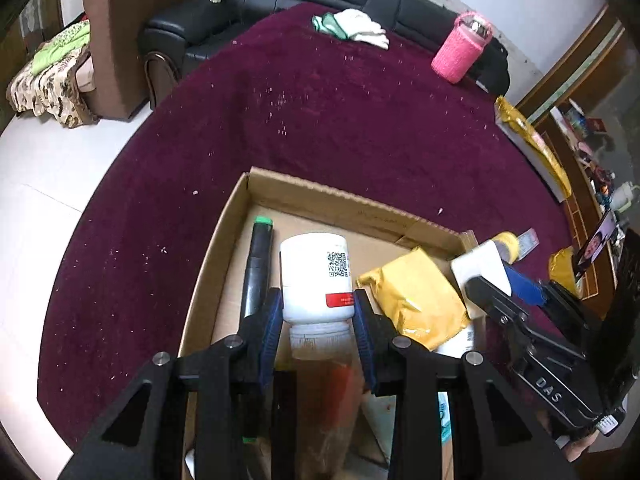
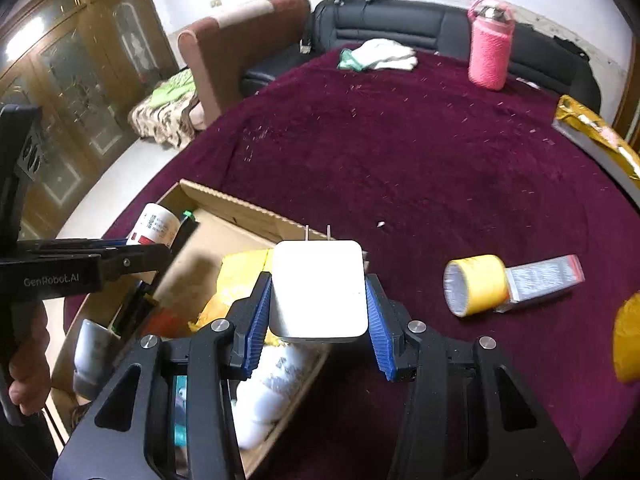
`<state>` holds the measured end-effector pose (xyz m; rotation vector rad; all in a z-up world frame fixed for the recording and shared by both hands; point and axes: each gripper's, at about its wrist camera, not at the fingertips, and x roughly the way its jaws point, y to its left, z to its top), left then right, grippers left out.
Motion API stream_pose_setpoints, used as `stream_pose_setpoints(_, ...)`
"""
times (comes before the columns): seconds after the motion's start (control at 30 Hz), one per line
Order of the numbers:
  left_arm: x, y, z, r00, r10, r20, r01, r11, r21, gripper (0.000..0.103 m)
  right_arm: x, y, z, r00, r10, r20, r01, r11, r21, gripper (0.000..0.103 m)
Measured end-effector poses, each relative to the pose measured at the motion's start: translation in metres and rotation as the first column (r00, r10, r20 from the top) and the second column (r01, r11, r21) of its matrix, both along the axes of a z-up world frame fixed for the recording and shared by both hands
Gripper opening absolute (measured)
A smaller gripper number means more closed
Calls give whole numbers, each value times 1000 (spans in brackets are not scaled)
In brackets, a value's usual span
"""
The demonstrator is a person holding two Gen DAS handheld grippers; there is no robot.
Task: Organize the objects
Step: 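Carry the charger and bottle into the tray and open both grippers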
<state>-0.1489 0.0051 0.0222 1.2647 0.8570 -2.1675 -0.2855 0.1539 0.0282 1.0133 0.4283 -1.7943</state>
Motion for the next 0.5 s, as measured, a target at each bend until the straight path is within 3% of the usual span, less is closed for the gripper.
stream_pose_setpoints(0.13, -6, -1, -10, 999, -8, 34, 8, 1000, 2, 34, 12, -11, -3, 999, 22, -39, -21, 999, 24, 45)
stream_pose_setpoints(0.5, -12, 0, -22, 996, -26, 85, 26, 1000, 6, 34, 11, -25, -15, 999, 52, -15, -51, 997, 64, 45)
